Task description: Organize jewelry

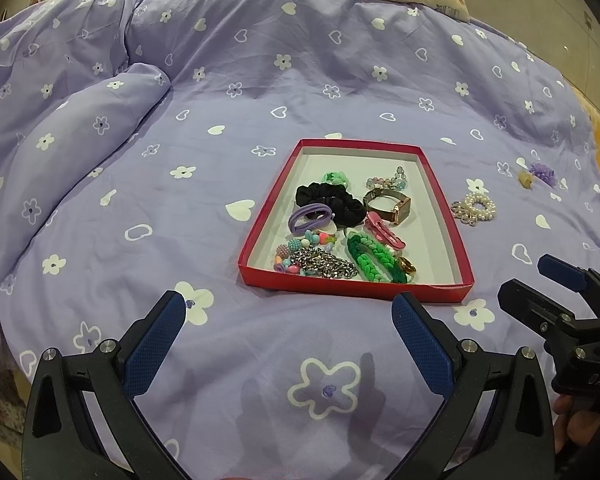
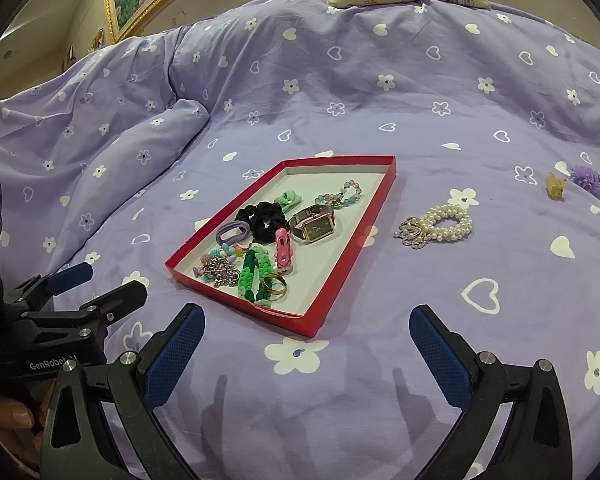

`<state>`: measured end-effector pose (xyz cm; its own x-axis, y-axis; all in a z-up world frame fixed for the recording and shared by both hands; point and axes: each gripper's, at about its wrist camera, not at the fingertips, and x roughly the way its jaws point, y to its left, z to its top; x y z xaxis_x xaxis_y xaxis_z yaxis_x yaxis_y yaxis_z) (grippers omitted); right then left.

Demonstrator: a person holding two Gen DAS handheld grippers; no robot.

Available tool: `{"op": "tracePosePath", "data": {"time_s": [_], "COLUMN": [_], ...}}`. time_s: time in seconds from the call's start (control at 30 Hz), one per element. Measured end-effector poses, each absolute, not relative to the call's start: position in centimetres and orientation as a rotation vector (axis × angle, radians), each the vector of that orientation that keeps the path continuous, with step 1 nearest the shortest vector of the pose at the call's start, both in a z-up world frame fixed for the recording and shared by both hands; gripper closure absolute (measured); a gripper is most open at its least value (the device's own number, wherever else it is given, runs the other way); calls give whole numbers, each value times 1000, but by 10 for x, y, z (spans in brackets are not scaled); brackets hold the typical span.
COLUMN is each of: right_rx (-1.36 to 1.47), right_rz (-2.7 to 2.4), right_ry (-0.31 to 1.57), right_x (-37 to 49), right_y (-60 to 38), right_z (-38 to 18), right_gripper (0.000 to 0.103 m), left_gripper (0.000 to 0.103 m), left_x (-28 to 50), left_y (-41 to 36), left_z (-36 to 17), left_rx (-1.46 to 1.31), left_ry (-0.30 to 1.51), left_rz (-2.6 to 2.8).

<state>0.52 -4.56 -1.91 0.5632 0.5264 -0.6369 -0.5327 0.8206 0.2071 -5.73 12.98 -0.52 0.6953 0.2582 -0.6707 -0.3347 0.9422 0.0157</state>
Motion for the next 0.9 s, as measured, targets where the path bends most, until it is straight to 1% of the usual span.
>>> {"op": "tracePosePath", "data": {"time_s": [0.9], "right_rx": [-10], "right_rz": [634], "right_ry": [742], "right_x": [3], "right_y": [-42], "right_z": [-15], "right_gripper": [0], "left_gripper": [0], "left_x": [-56], "left_y": [130], "left_z": [-6], "left_rx": [-92], "left_ry": [728], "left_rz": [344]}}
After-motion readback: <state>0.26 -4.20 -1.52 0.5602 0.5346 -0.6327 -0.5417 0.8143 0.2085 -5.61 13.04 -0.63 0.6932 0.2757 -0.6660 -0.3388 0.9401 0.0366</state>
